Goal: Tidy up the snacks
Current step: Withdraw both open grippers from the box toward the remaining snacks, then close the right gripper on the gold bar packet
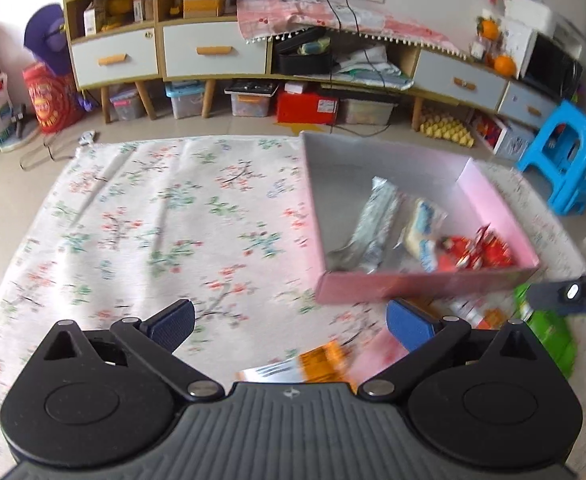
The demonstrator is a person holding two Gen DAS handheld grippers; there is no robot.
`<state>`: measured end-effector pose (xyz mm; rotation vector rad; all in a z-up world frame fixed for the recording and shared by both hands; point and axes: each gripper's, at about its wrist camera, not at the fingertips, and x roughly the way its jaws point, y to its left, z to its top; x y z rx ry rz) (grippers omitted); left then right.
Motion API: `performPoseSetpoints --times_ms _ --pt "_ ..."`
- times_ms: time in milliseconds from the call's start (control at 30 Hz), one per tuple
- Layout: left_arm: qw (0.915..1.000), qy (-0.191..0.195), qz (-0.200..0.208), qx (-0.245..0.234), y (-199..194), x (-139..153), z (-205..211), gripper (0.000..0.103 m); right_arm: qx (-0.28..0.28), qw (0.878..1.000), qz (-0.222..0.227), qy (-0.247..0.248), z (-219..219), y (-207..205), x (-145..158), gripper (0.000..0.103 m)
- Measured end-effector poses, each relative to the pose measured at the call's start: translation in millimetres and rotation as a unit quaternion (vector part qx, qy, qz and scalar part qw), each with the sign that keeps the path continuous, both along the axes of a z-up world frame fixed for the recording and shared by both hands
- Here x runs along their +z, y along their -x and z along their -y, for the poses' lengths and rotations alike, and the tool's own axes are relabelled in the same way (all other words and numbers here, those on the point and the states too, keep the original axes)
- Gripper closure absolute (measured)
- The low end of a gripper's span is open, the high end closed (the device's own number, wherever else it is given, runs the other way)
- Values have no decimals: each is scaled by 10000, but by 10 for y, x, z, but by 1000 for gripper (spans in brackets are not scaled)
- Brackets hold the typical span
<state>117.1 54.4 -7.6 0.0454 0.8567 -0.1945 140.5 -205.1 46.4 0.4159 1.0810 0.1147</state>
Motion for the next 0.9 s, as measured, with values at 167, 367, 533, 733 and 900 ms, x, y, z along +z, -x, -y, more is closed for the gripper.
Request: performPoseSetpoints --times_ms 167,367,533,733,900 --pt "9978 -581 90 -302 136 -84 -190 1 101 9999 -37 -12 -122 39 16 17" --pt "9948 -718 -96 -721 285 -241 -409 1 467 9986 82 251 -366 68 37 17" --pt "9940 -495 -283 -938 395 -340 -556 1 763 9959 41 492 -591 112 10 17" --pt "9889 -550 -336 -1339 522 -412 -594 3 1021 9919 38 758 -831 164 0 17" --pt "9841 -466 -320 -1687 571 -440 -572 9 970 9921 -10 799 -899 141 -49 17"
